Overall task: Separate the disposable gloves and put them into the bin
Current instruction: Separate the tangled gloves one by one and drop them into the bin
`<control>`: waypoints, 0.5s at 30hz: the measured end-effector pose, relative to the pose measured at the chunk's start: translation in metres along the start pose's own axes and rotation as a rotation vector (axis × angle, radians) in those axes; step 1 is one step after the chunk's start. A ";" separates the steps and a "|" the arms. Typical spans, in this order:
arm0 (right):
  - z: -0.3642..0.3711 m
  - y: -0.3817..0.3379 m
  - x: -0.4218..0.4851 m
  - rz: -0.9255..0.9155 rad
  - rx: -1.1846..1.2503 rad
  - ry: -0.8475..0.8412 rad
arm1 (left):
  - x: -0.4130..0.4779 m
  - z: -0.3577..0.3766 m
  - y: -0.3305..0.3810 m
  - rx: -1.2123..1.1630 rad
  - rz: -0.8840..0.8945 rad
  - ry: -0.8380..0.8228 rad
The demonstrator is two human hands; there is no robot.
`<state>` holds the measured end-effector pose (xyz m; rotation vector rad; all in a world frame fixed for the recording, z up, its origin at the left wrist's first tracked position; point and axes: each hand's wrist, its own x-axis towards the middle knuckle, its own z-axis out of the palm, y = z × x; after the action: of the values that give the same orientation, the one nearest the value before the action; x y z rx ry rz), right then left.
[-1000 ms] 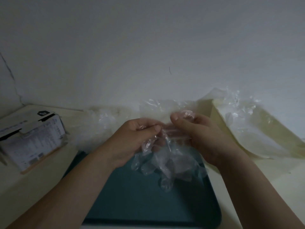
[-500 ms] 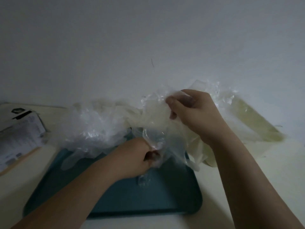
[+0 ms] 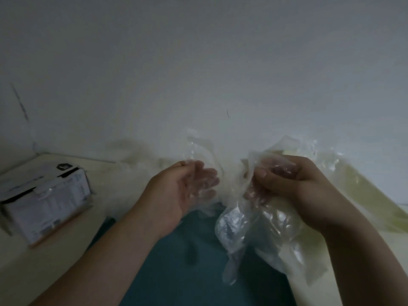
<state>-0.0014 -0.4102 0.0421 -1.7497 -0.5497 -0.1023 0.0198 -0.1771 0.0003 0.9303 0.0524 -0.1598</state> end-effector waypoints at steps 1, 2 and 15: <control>0.004 -0.001 0.000 -0.038 -0.054 -0.004 | -0.001 0.002 0.000 0.004 -0.010 -0.013; 0.005 0.000 0.000 -0.069 -0.101 0.019 | -0.003 0.002 0.000 0.051 0.006 -0.004; 0.031 -0.006 0.001 0.113 -0.055 0.058 | 0.001 -0.012 -0.003 0.579 0.248 0.035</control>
<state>-0.0093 -0.3797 0.0395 -1.8214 -0.4082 -0.0896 0.0208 -0.1694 -0.0092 1.5069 -0.0821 0.0796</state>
